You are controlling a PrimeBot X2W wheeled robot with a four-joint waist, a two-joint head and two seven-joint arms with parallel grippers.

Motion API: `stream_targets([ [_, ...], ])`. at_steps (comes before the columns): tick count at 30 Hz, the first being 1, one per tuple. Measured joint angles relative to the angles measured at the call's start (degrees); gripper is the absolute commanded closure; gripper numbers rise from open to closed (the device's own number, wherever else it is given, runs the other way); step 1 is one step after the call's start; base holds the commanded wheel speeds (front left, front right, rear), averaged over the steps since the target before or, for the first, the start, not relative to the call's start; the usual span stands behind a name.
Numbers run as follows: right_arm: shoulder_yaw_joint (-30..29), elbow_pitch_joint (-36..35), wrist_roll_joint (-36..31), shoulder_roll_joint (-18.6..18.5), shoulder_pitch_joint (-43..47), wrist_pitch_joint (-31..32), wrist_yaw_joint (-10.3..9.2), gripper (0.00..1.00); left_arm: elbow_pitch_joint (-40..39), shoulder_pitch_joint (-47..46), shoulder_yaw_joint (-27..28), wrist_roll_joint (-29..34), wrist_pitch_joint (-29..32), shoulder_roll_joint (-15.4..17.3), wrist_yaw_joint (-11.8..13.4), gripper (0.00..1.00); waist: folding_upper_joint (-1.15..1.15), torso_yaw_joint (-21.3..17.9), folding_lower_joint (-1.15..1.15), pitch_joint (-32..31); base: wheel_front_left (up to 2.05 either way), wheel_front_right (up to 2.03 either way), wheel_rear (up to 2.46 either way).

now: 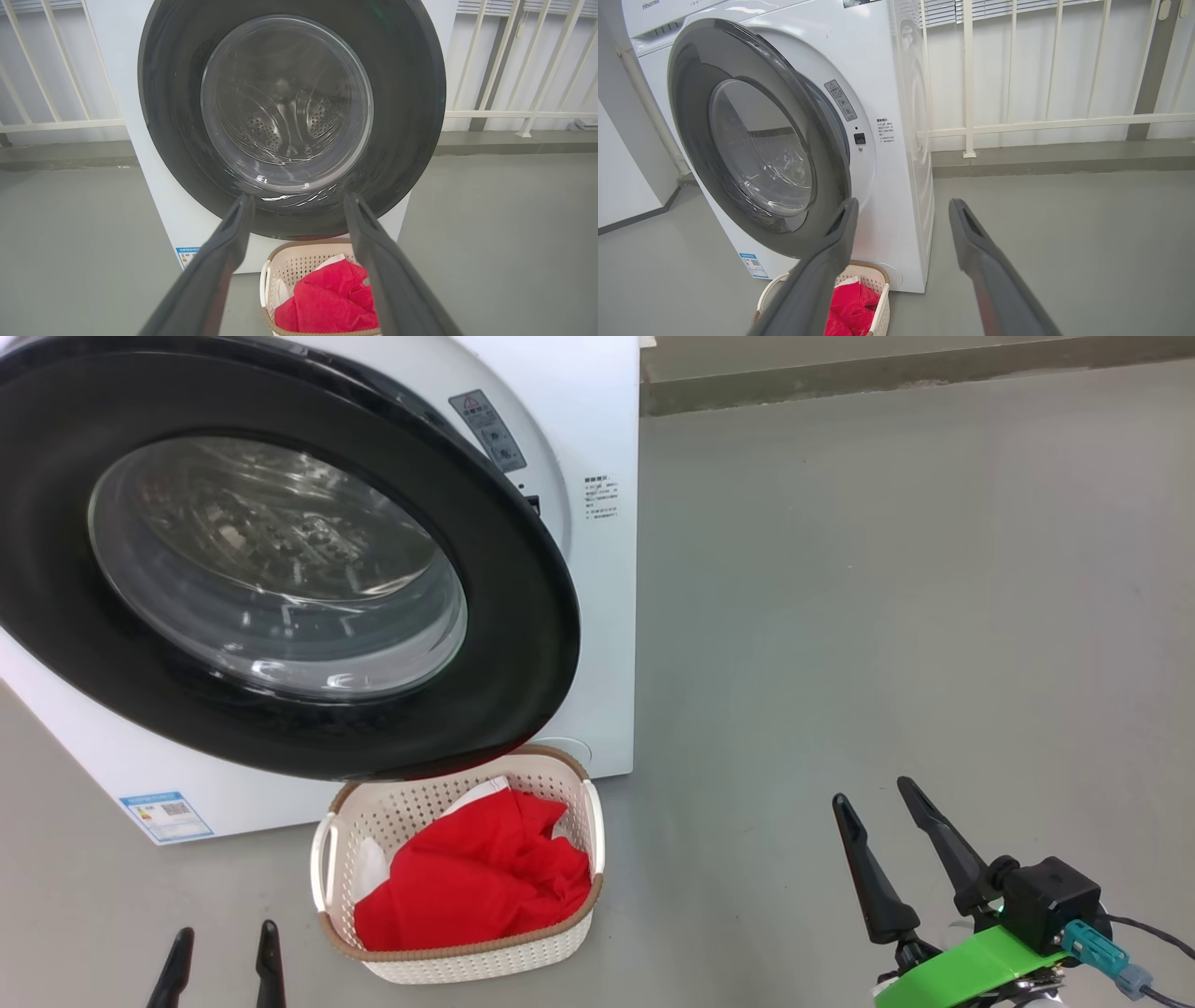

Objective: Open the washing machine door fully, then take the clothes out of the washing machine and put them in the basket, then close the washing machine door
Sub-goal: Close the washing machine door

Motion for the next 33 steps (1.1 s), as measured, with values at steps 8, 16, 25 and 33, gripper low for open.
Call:
stream_targets([
  [8,0.0,0.0,-0.2,0.0,0.0,0.0,0.0,0.0,0.3,0.0,1.0,0.4,0.0,-0.9,-0.7,0.0,0.0,0.0,0.0,0.1,0.0,0.0,0.0],
  [16,0.1,0.3,-0.2,0.1,0.0,0.0,0.01,0.0,0.4,-0.1,1.3,0.7,0.0,-1.2,-1.3,0.0,0.0,0.1,0.0,0.6,0.0,0.0,0.0],
  [25,0.5,4.1,-0.1,0.1,-0.3,0.0,0.0,1.0,0.5,-0.1,0.2,1.9,0.0,-1.2,-1.8,0.0,0.0,1.5,0.0,1.2,0.0,0.0,0.0],
  [33,2.6,14.6,1.6,1.1,-9.1,0.0,0.0,1.0,0.3,-0.2,-0.9,1.9,0.0,-1.2,-1.7,0.0,0.0,3.7,0.0,2.1,0.0,0.0,0.0],
])
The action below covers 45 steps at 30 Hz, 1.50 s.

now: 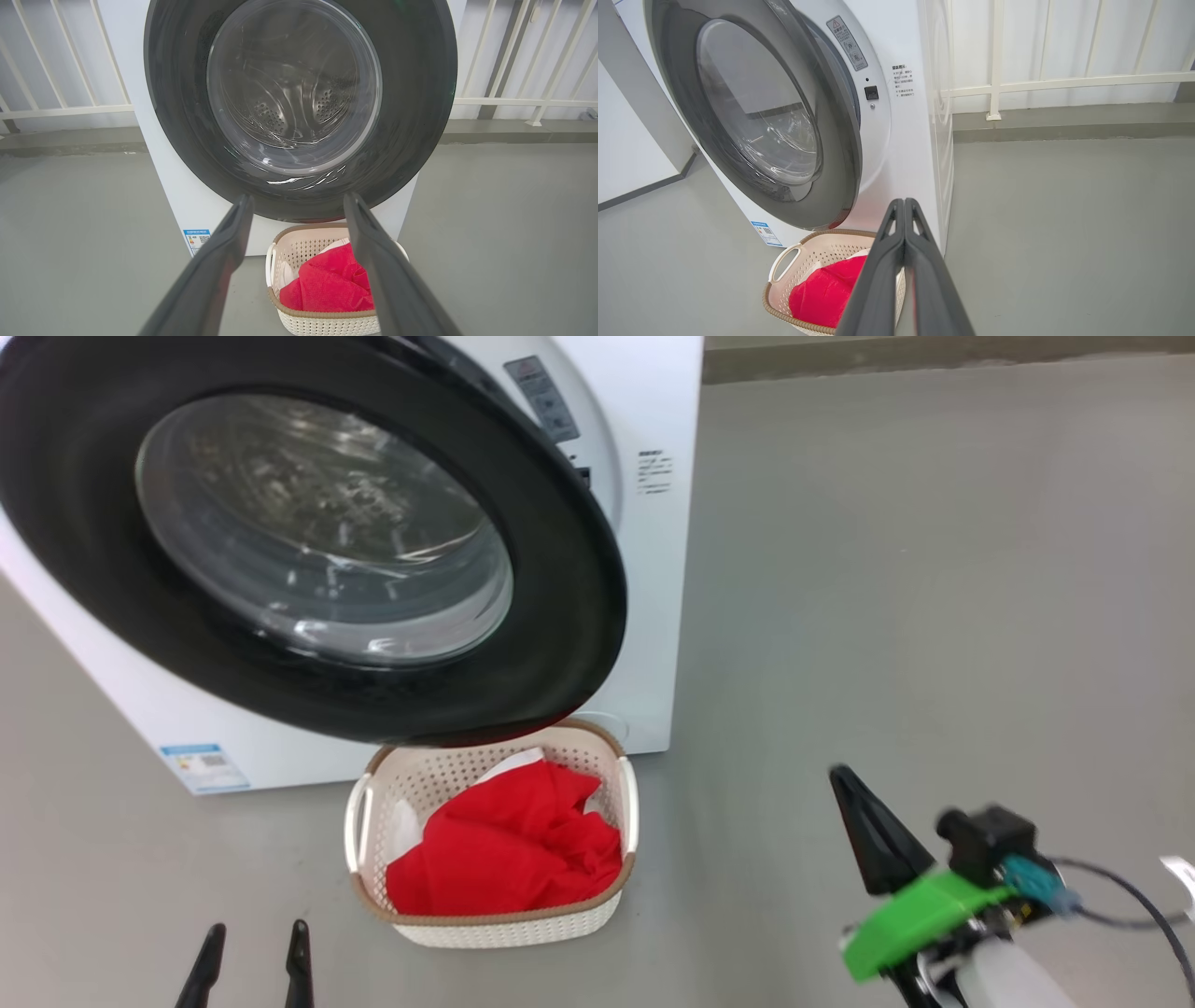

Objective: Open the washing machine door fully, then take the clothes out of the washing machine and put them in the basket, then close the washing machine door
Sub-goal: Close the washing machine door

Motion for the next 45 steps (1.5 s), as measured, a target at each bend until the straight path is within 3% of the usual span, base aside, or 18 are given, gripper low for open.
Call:
stream_targets([
  [19,14.2,16.0,6.5,0.3,-26.2,0.0,0.0,1.0,-1.6,-5.0,-4.0,-1.8,0.0,0.0,0.6,0.0,0.0,8.5,0.0,4.7,0.0,0.0,0.0],
  [32,15.0,20.3,8.8,-1.6,-38.1,0.0,0.01,1.0,-1.0,-8.9,-7.4,-4.6,0.0,-0.1,1.1,0.0,0.0,14.0,0.0,10.5,0.0,0.0,0.0],
  [45,16.5,24.4,12.8,-3.9,-47.9,0.0,0.44,1.0,0.3,-14.8,-9.1,-5.2,0.0,-0.4,0.4,0.0,0.0,16.3,0.0,16.6,0.0,0.0,0.0],
])
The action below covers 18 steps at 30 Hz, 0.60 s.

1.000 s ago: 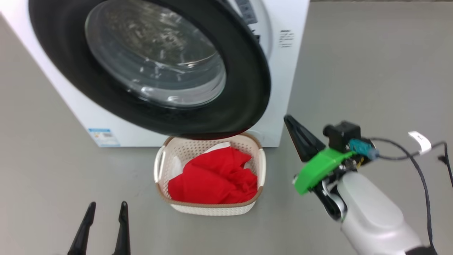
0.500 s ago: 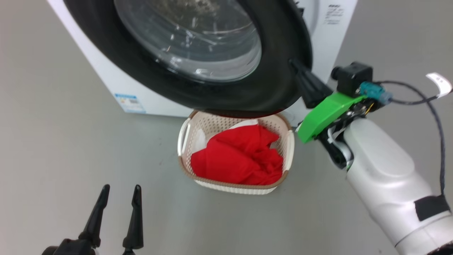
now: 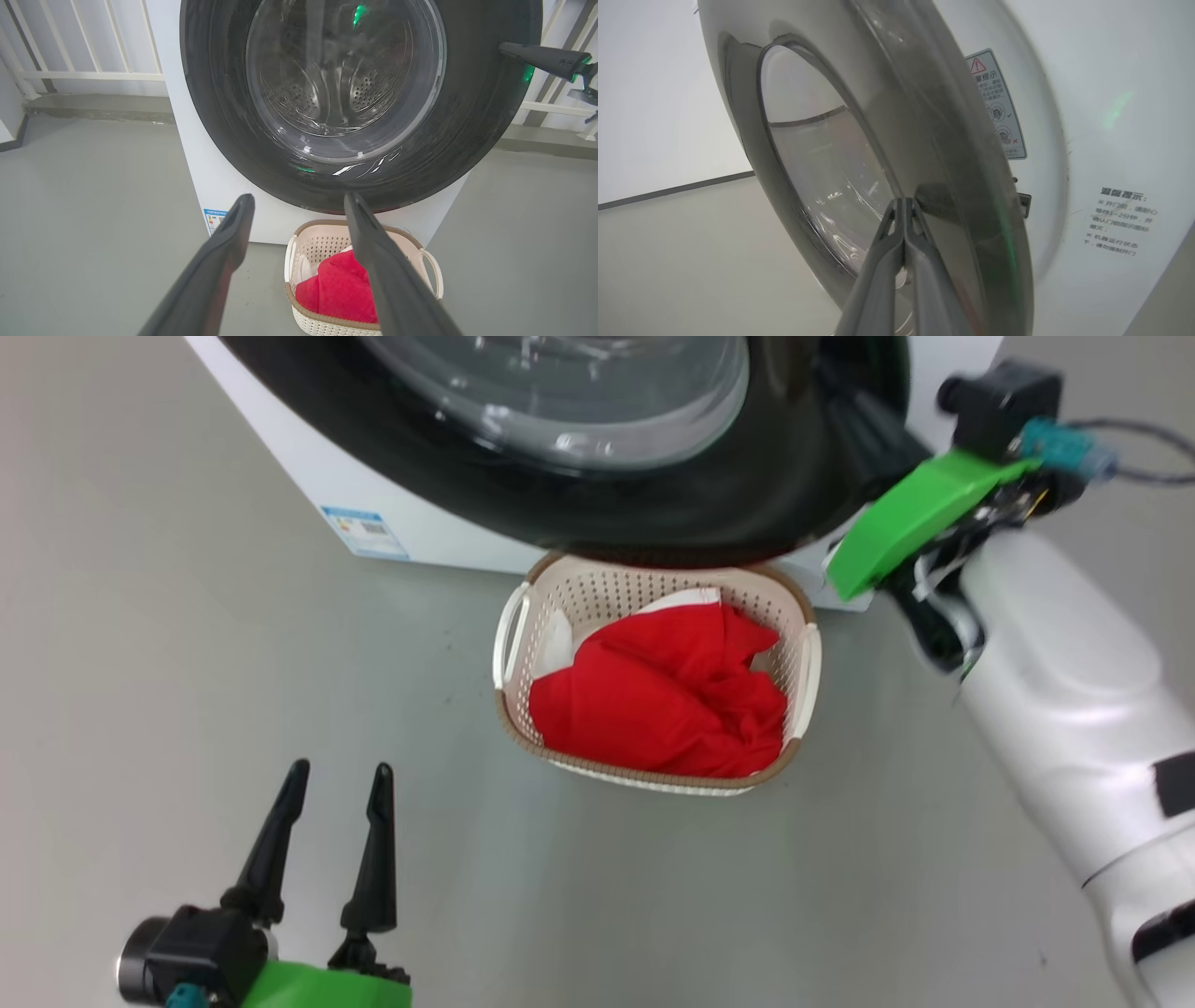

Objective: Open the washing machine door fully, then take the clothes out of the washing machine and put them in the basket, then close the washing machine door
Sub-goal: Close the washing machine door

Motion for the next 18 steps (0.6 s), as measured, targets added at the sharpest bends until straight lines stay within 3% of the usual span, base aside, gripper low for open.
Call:
stream_targets([
  [18,-0.9,3.6,5.5,-2.2,-12.8,0.0,0.57,1.0,1.6,-5.0,-0.3,0.0,0.0,-0.2,-2.5,0.0,0.0,2.7,0.0,7.6,0.0,0.0,0.0],
])
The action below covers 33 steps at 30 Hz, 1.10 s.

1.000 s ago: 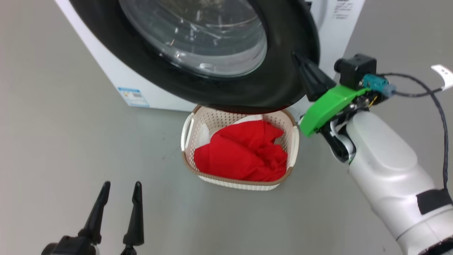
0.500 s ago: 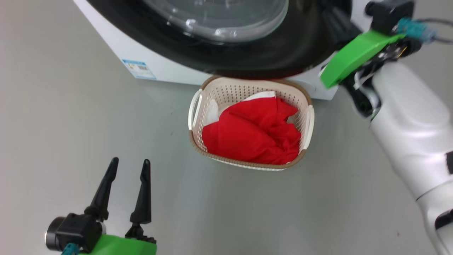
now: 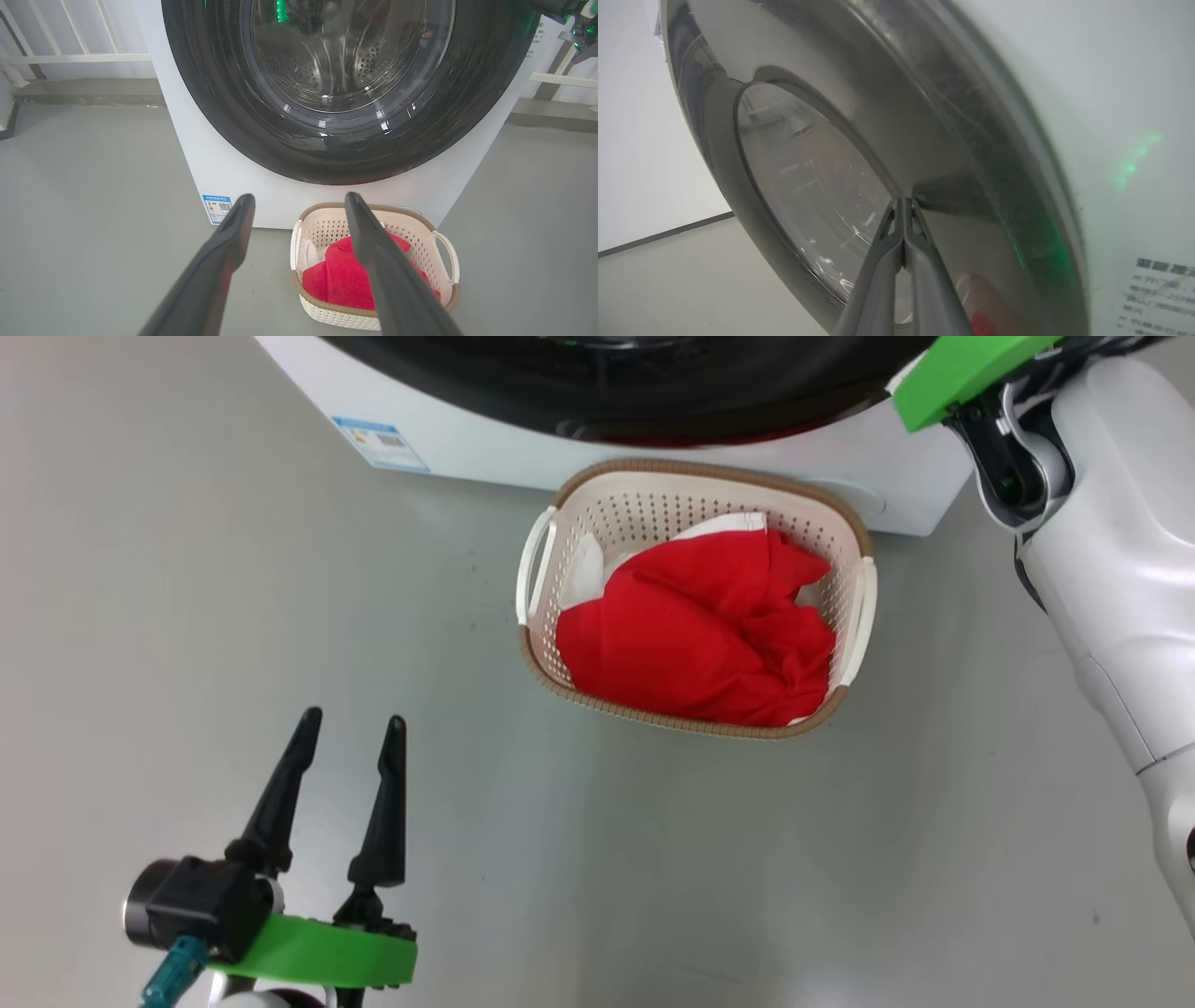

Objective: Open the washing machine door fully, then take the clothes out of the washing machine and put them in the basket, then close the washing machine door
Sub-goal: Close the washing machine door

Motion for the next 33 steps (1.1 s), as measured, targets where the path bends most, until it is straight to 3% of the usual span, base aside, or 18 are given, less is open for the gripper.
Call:
stream_targets([
  [10,0.1,-3.1,-1.5,1.1,0.3,0.0,-0.23,1.0,1.9,-2.9,2.3,0.6,0.0,-0.3,-1.0,0.0,0.0,-1.3,0.0,0.2,0.0,0.0,0.0],
  [11,0.0,-3.9,-1.5,1.1,1.1,0.0,-0.46,0.71,2.2,-2.9,2.5,0.6,0.0,-0.3,-1.0,0.0,0.0,-1.6,0.0,-0.2,0.0,0.0,0.0],
  [12,0.0,-4.6,-1.5,1.1,2.1,0.0,-0.57,0.51,2.5,-2.9,2.8,0.4,0.0,-0.3,-1.0,0.0,0.0,-2.0,0.0,-0.6,0.0,0.0,0.0],
  [13,-0.1,-5.4,-1.5,1.1,3.3,0.0,-0.57,0.17,3.0,-2.9,3.2,-0.2,0.0,-0.3,-1.0,0.0,0.0,-2.3,0.0,-1.1,0.0,0.0,0.0],
  [14,-0.3,-6.2,-1.7,1.1,4.7,0.0,-0.57,0.0,3.8,-2.9,3.6,-1.3,0.0,-0.3,-1.3,0.0,0.0,-2.6,0.0,-1.5,0.0,0.0,0.0],
  [22,-1.7,-11.5,-5.6,1.4,16.1,0.0,-0.57,0.0,6.7,-2.7,5.2,-3.1,-0.2,-0.3,-1.4,0.0,0.0,-5.8,0.0,-6.3,0.0,0.0,0.0],
  [33,-10.7,-19.2,-12.9,2.4,32.9,0.0,-0.57,0.0,8.1,2.2,6.1,-4.9,-0.2,-0.1,-1.5,0.0,0.0,-11.3,0.0,-13.7,0.0,0.0,0.0],
])
